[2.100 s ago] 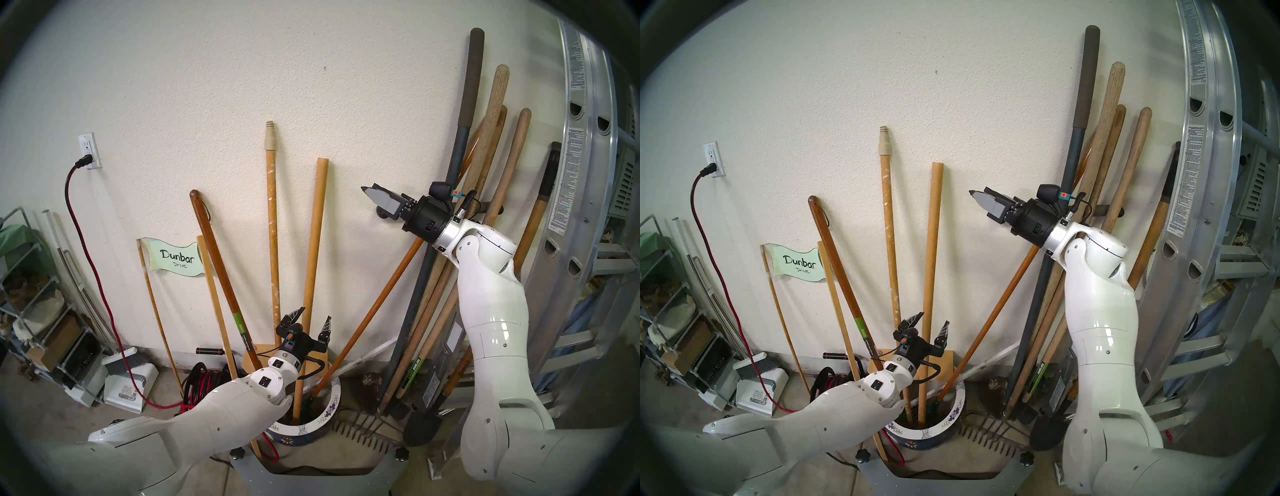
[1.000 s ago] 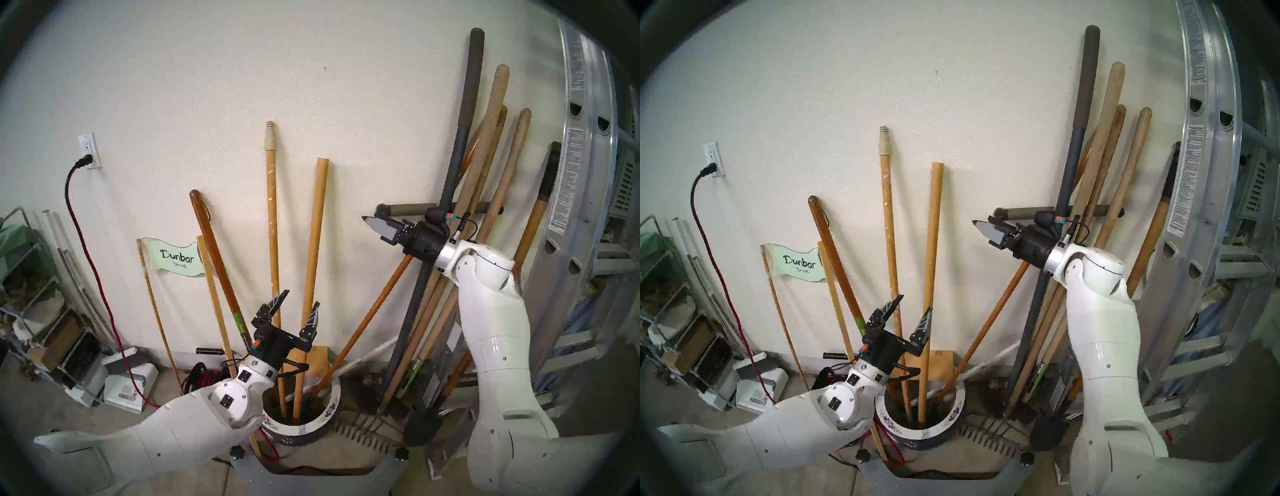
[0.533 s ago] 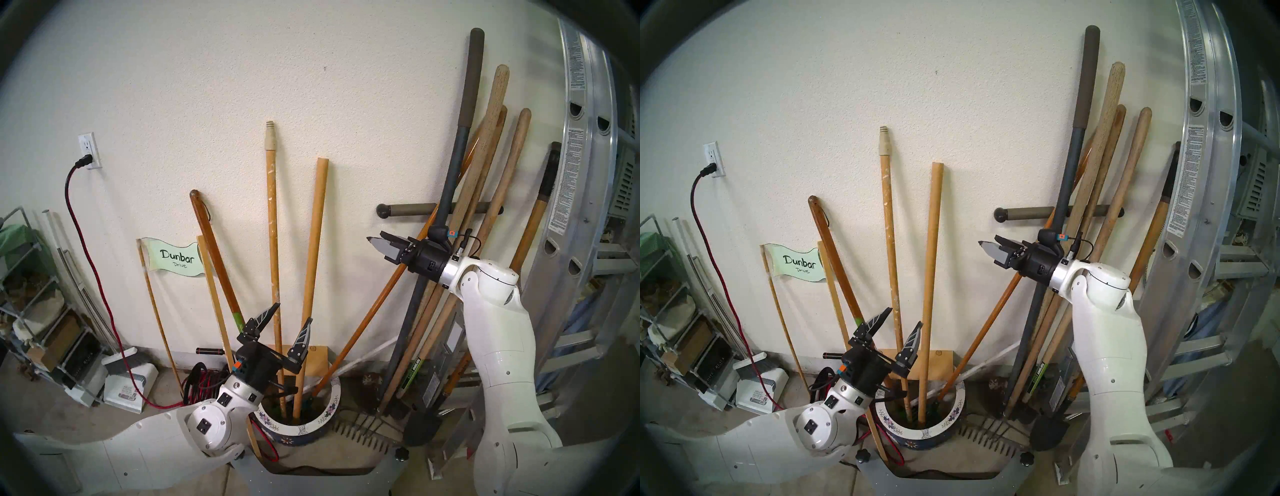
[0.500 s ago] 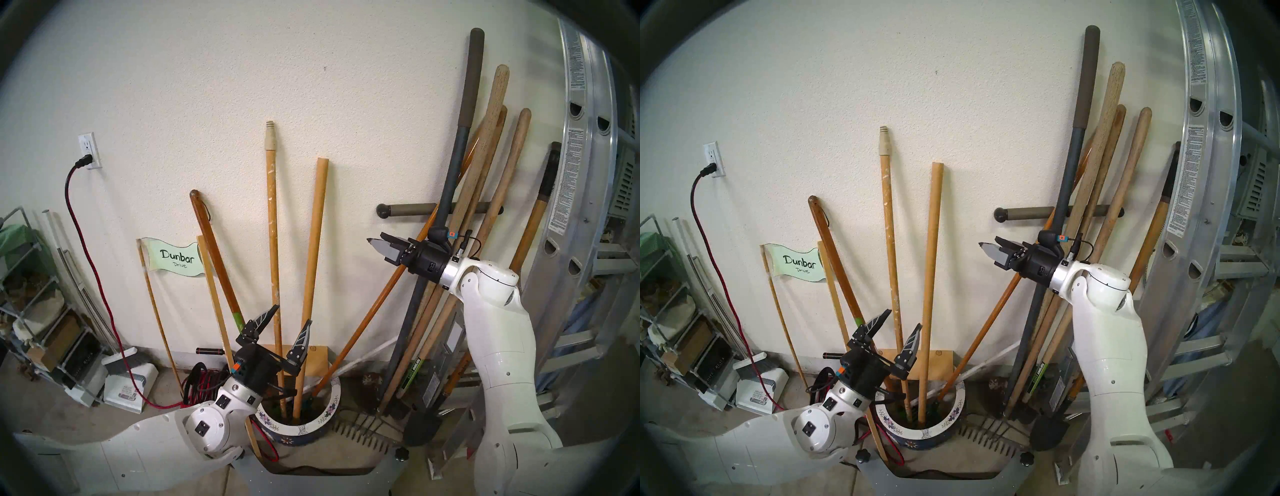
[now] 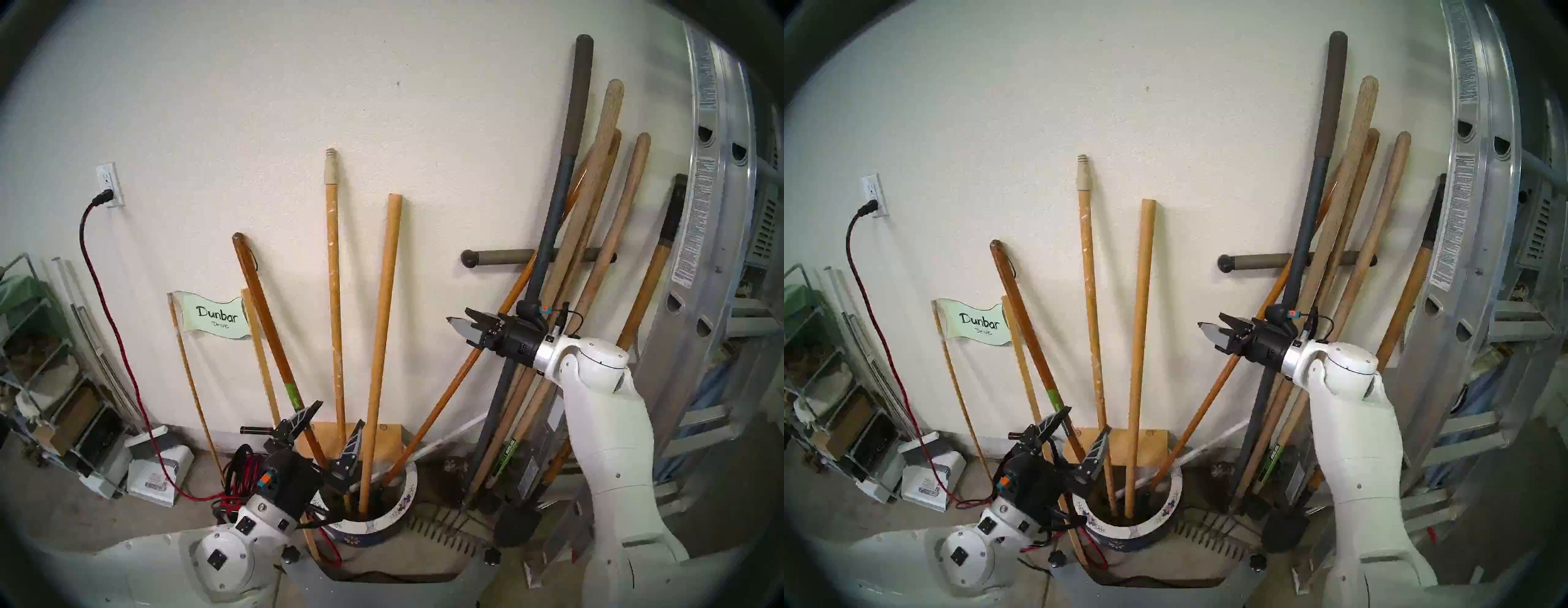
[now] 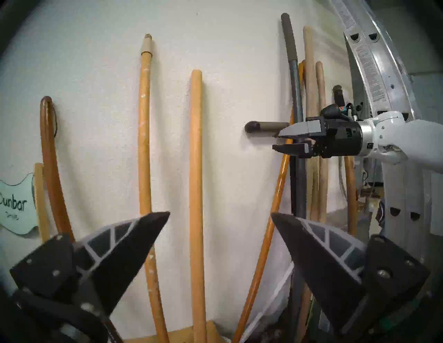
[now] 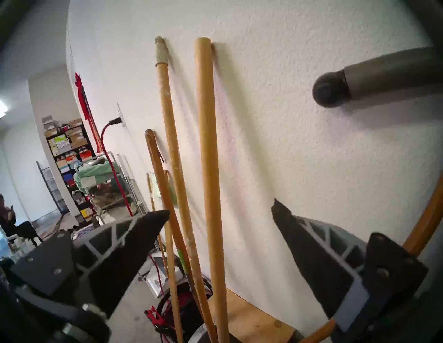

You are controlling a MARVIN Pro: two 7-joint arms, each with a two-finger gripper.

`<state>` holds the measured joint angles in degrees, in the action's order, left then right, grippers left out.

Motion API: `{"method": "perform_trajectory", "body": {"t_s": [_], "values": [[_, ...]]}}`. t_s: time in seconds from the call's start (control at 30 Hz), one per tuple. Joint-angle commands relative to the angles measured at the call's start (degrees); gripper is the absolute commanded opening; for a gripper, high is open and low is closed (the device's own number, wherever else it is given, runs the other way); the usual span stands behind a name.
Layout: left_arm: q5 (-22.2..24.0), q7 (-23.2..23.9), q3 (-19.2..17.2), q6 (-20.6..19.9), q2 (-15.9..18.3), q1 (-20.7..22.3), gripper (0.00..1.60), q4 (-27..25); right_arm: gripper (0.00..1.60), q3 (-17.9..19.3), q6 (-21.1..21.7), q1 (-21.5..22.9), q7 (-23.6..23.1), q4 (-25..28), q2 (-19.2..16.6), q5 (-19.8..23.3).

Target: Put wooden sticks into the pot

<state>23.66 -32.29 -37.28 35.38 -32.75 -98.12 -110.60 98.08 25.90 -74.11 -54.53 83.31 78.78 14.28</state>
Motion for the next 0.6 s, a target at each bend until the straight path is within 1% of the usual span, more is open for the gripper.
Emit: {"method": "perform_trajectory", "body": {"t_s": [0.0,0.17,0.23,0.3,0.37,0.4,0.43,0.53,0.57], "values": [[-1.4,-5.9,-1.4,-4.5,6.7,-6.6,1.6,-6.6,1.6,-0.5,-2.1,-1.2,0.9,0.3,0.6,-1.0],[-2.6,-11.4,-3.0,-9.2,10.2,-10.0,1.6,-11.5,1.6,-0.4,-3.7,-1.9,1.6,0.6,0.8,-1.8],[-2.7,-13.8,-3.1,-11.3,12.7,-11.0,1.6,-14.2,1.6,-0.3,-4.4,-2.1,1.8,0.8,0.9,-2.0],[-3.3,-15.5,-3.9,-12.9,12.8,-12.1,1.6,-15.2,1.6,-0.2,-4.9,-2.3,2.0,0.9,1.0,-2.2],[-3.4,-17.7,-4.2,-15.1,14.5,-13.2,1.6,-17.3,1.6,-0.1,-5.5,-2.4,2.1,0.9,1.2,-2.2],[-3.1,-18.6,-4.1,-15.9,15.7,-13.5,1.6,-18.5,1.6,-0.1,-5.8,-2.4,2.2,0.9,1.3,-2.3],[-3.4,-19.5,-4.4,-16.6,15.7,-14.0,1.6,-18.9,1.6,0.0,-6.2,-2.4,2.3,0.8,1.4,-2.3],[-4.1,-22.0,-3.7,-18.6,18.0,-14.0,1.6,-20.6,1.6,0.1,-7.1,-2.1,2.4,0.4,1.7,-2.3],[-4.1,-22.4,-3.7,-18.9,18.2,-14.1,1.6,-20.8,1.6,0.1,-7.2,-2.1,2.4,0.4,1.7,-2.3]]}}
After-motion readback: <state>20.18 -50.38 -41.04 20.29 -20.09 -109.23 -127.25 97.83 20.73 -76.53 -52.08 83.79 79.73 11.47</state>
